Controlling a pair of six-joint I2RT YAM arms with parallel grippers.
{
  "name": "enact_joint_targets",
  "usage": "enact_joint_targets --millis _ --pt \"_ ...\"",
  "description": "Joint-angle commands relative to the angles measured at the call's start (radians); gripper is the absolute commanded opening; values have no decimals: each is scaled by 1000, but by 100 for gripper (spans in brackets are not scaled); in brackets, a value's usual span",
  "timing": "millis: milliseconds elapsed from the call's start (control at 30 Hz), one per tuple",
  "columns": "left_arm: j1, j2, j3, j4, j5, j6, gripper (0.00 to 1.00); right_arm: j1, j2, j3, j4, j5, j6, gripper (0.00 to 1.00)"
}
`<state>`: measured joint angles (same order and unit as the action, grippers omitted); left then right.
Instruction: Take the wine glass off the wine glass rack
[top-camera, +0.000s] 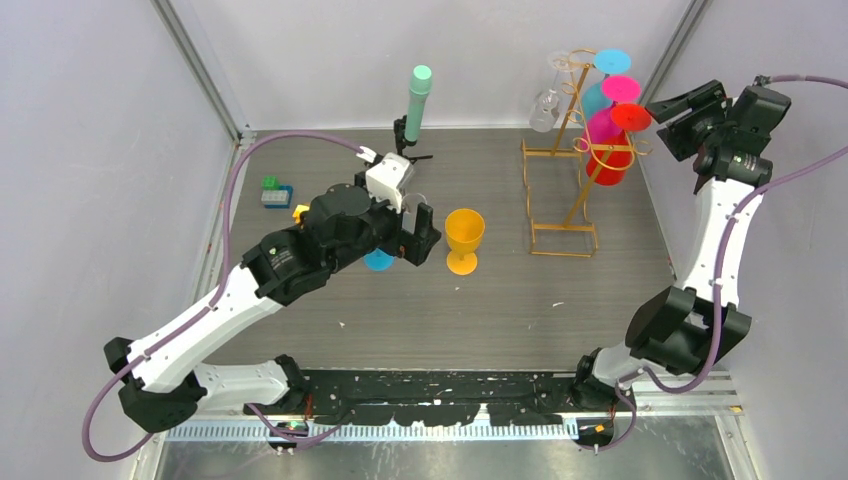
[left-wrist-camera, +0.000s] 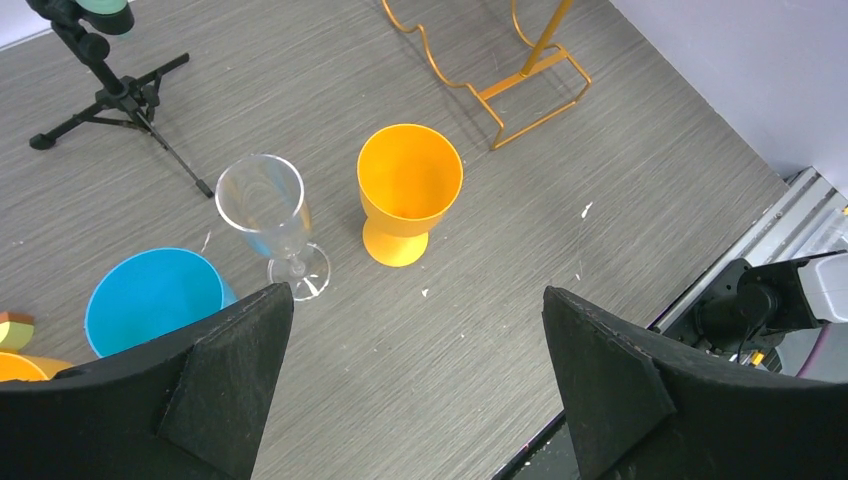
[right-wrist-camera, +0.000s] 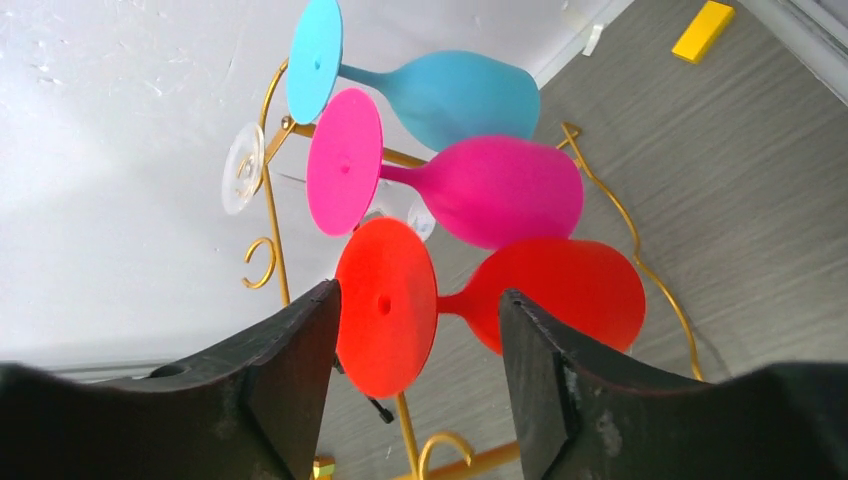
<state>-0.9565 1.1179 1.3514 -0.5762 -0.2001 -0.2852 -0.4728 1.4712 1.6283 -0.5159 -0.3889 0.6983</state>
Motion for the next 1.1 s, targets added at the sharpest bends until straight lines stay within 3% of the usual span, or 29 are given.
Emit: enact_joint_targets --millis 0,267,500,833,1067 --pt "-2 -22 -13 53 17 -9 98 -10 35 -12 142 -106 57 59" --pt "-1 -30 -25 57 16 -10 98 -9 49 -59 202 -158 84 51" --pt "-3 -36 -35 58 16 -18 98 -10 47 -54 180 -131 61 28" --pt "-2 -34 -35 55 19 -20 98 -9 36 -38 140 -36 19 3" --pt "-2 -36 -34 54 19 -23 98 -9 24 -45 211 -36 58 0"
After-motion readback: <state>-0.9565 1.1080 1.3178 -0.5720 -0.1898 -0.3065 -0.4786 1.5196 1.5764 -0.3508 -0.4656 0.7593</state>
